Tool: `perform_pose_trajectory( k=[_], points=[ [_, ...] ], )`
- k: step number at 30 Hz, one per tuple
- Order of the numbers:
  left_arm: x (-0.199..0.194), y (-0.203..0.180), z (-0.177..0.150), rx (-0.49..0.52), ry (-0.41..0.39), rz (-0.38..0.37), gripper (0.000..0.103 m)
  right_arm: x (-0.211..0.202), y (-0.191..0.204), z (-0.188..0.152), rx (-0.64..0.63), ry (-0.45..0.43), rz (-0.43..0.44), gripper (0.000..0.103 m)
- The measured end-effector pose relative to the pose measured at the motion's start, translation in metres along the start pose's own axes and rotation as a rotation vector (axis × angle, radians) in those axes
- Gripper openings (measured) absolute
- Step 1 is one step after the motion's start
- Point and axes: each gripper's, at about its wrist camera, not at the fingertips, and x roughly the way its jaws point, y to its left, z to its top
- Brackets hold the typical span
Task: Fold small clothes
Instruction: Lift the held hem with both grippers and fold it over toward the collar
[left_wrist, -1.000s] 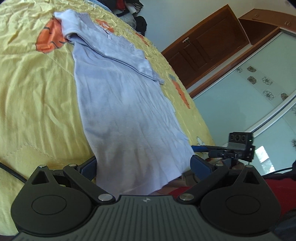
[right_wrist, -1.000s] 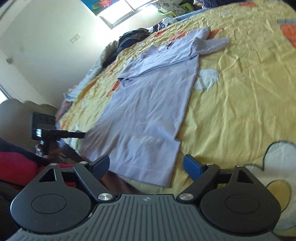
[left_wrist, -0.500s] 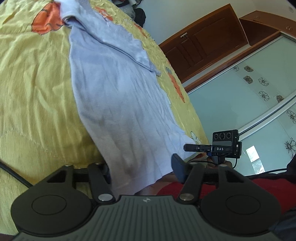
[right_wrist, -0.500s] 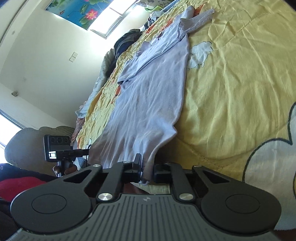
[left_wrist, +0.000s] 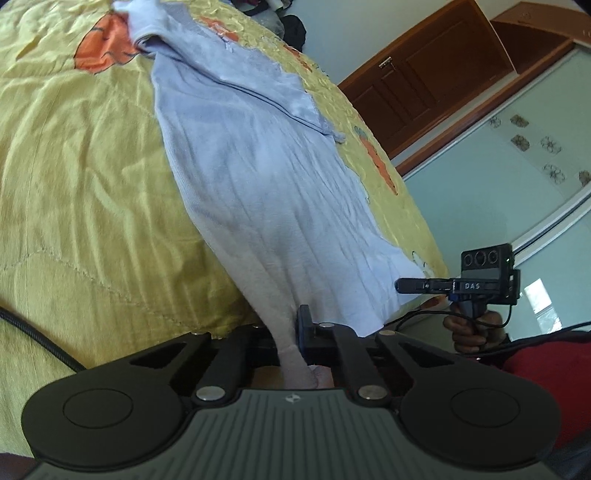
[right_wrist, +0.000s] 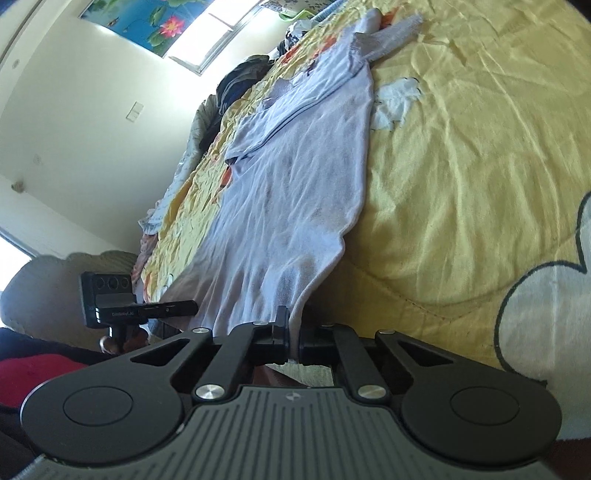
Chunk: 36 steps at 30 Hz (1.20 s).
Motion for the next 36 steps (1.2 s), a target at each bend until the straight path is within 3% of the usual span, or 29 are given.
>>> perform_pose_trajectory(
  k=[11,22,36],
  points=[
    [-0.013,-0.022,0.013,0.060,-0.077,-0.017,0.004,-0.011,0.026,0.011,-0.045,-0.073,0.059,0.009],
    [-0.027,-0.024,0.026,0.017,-0.169,-0.027,0.004,-0.021,0.030,0.028,-0.017,-0.199,0.132,0.009],
    [-0.037,-0.022,0.051,-0.072,-0.288,-0.074,0.004,-0.022,0.039,0.054,-0.036,-0.304,0.162,0.009]
  ],
)
